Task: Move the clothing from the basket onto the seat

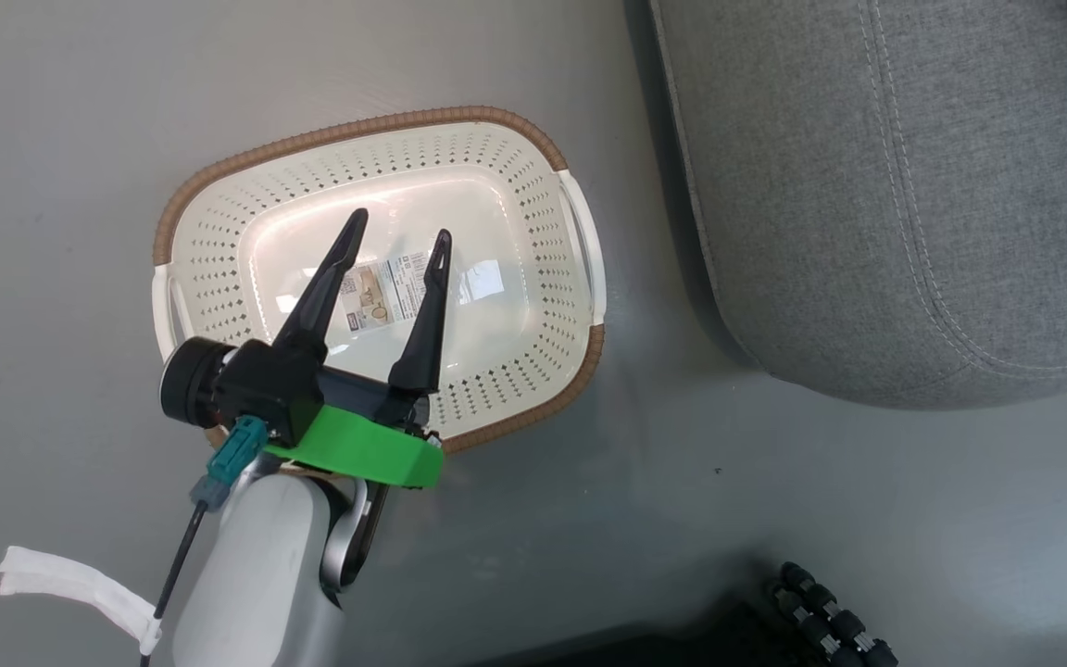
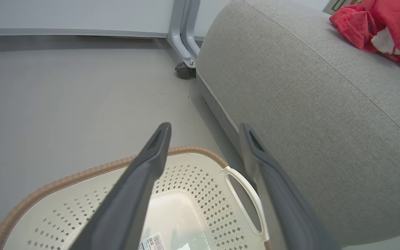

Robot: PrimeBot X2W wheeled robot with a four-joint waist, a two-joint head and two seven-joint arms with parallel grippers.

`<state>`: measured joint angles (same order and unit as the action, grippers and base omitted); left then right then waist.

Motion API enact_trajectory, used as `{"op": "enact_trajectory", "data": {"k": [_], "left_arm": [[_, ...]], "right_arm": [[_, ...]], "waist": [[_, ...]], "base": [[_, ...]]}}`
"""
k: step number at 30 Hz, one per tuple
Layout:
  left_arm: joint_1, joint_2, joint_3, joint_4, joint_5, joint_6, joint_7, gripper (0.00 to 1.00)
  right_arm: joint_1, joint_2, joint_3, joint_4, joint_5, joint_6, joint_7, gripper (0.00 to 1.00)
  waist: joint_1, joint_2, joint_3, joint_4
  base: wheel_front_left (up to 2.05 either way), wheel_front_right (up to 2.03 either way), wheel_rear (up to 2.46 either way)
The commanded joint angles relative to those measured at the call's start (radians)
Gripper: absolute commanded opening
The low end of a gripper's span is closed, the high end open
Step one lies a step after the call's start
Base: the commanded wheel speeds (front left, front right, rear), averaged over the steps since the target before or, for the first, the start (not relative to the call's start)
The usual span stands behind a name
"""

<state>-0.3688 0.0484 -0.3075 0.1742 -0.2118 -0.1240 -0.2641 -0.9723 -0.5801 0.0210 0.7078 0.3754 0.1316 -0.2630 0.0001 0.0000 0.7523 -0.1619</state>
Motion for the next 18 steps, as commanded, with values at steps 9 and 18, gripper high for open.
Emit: {"op": "enact_trajectory", "data": {"k": [9,18], "left_arm": [[0.018,0.004,-0.001,-0.016,-0.018,0.006,0.000,1.00],[0.050,0.004,0.023,-0.013,-0.043,0.005,0.000,1.00]], "right_arm": [[0.018,-0.027,0.082,0.047,0.055,-0.002,-0.003,1.00],[0.119,-0.036,0.153,-0.009,0.069,-0.002,-0.003,1.00]], "waist": [[-0.0001,0.0000,-0.066,-0.006],[-0.0001,0.0000,-0.190,-0.043]], "base": [[0.00,0.00,0.00],[0.00,0.00,0.00]]}}
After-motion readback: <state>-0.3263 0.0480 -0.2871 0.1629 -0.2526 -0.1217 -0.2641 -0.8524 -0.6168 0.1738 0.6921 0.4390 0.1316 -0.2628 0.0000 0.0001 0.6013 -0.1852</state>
